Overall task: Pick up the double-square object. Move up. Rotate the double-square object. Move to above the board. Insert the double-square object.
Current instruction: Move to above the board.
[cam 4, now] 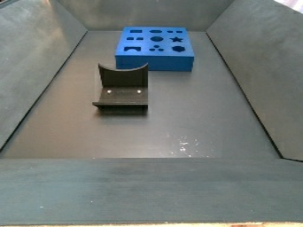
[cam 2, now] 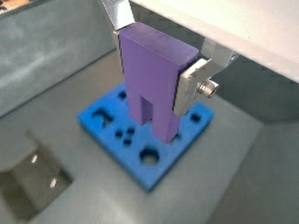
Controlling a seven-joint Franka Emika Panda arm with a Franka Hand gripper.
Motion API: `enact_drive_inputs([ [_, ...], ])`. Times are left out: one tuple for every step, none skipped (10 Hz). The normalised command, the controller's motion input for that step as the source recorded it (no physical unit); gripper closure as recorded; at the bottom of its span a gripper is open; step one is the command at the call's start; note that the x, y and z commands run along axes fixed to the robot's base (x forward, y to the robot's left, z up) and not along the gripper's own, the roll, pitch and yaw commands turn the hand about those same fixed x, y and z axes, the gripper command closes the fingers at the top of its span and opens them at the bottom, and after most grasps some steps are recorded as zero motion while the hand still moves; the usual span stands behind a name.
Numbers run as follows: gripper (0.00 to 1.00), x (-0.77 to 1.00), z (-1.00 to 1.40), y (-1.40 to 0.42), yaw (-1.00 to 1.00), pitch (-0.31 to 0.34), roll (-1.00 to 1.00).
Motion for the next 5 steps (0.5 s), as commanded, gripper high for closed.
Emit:
enact_drive_inputs([
  [1.0, 0.69, 0.21, -1.0, 0.01, 0.154, 0.02],
  [1.0, 0.72, 0.22, -1.0, 0.0, 0.154, 0.03],
  [1.0, 0.67, 0.19, -0.87, 0.01, 0.168, 0.08],
  [1.0, 0.55, 0.15, -0.69, 0.01, 0.169, 0.09],
  [1.0, 0.33, 0.09, -0.37, 0.01, 0.156, 0.1],
])
